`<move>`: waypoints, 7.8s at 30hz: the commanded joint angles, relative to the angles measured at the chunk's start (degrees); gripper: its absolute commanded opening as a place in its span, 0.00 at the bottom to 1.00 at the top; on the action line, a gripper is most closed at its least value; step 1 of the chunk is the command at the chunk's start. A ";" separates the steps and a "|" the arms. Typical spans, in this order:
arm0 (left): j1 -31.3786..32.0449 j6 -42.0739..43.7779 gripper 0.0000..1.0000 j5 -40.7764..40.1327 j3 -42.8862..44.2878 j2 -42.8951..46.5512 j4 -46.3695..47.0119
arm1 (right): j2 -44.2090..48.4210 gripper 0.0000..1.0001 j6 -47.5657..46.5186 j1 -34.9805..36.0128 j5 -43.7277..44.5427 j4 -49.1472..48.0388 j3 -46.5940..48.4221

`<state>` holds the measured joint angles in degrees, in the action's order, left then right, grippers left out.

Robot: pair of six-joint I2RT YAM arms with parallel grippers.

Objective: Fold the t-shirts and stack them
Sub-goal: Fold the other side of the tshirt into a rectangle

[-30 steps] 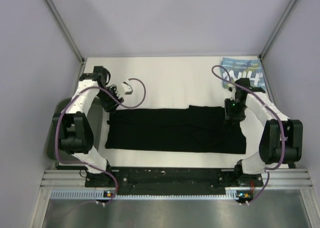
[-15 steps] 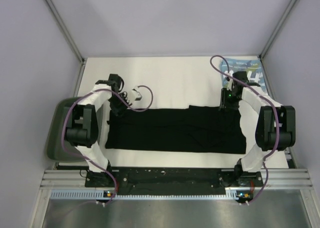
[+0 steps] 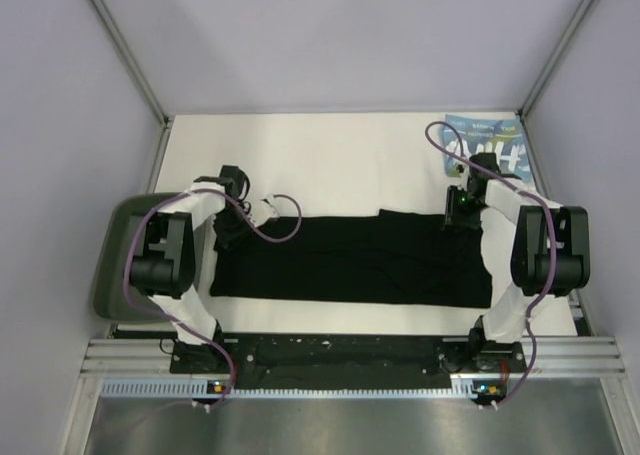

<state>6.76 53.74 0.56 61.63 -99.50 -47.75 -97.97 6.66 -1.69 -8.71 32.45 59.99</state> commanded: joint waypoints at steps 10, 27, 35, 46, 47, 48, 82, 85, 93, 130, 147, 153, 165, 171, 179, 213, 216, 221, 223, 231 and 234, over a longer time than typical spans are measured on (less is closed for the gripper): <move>10.54 -10.20 0.48 18.22 19.20 3.89 -3.05 | 3.85 0.25 0.20 -0.42 -5.89 -6.69 -0.14; 32.51 -43.45 0.41 31.26 45.87 -21.25 3.62 | -0.20 0.18 0.55 -0.50 -0.25 -5.12 0.22; 34.90 -48.19 0.42 30.29 44.29 -26.09 4.68 | -0.29 0.23 1.08 -0.59 -1.22 -4.06 -0.22; 35.33 -51.36 0.40 33.80 46.04 -31.01 7.14 | -0.99 0.16 1.08 -0.50 -2.80 -3.62 -0.05; 35.42 -51.19 0.38 34.59 45.95 -31.10 6.97 | -0.90 0.13 1.08 -0.59 -3.15 -3.53 -0.13; 35.68 -50.93 0.34 34.69 45.78 -31.10 6.70 | -0.64 0.08 1.08 -0.59 -3.42 -3.53 -0.05; 36.04 -46.62 0.00 36.18 41.12 -25.39 6.09 | 7.80 0.33 1.96 -0.59 -7.37 -0.28 -5.41; 36.04 -46.53 0.00 36.18 41.03 -25.65 6.26 | 6.13 0.34 1.96 -0.59 -6.15 -1.16 -5.32; 36.21 -46.35 0.00 36.44 41.12 -26.27 6.26 | 5.42 0.31 2.22 -0.77 -9.21 -2.91 -5.93; 36.21 -37.22 0.09 38.99 38.13 -26.36 -0.59 | 6.14 0.00 1.96 -2.61 -4.40 13.86 -4.53; 35.07 -40.44 0.40 33.38 49.37 -27.49 1.59 | 12.20 0.34 2.04 -2.61 -2.28 6.15 0.30; 35.42 -48.28 0.40 31.44 52.46 -32.77 7.30 | 6.58 0.32 2.66 -2.61 -4.38 2.36 0.31; 35.77 -50.83 0.43 29.85 52.89 -36.81 10.92 | 2.00 0.29 2.31 -2.61 -8.08 -1.16 -1.01; 35.95 -51.45 0.19 29.68 54.12 -37.78 11.62 | 0.24 0.18 2.22 -2.61 -9.13 -1.25 -1.19; 35.86 -50.13 0.00 28.89 53.78 -35.15 10.13 | 1.11 0.00 1.61 -2.61 -9.40 -0.98 -1.10; 34.90 -49.25 0.00 23.88 52.81 -33.30 8.55 | 1.74 0.00 1.61 -2.61 -11.68 -6.25 -1.01; 34.98 -48.20 0.00 22.30 53.33 -34.17 8.64 | 0.68 0.00 1.43 -2.61 -11.86 -5.99 -0.75; 34.98 -45.92 0.24 19.05 55.61 -33.57 7.50 | 1.90 0.27 1.43 -2.61 -9.84 -5.47 -0.14; 34.90 -44.60 0.34 17.73 56.93 -32.60 6.53 | 4.27 0.34 1.61 -2.61 -8.70 -5.20 -0.05; 33.85 -37.40 0.53 10.00 54.49 -24.08 4.15 | 9.03 0.42 4.15 -5.68 3.78 -2.30 0.48; 31.74 -34.58 0.54 7.01 49.05 -19.78 5.03 | 8.50 0.43 5.03 -6.74 4.58 -2.21 -0.92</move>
<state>41.28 13.76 12.93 115.18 -129.16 -42.98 -89.91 9.91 -6.68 -8.54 29.23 58.65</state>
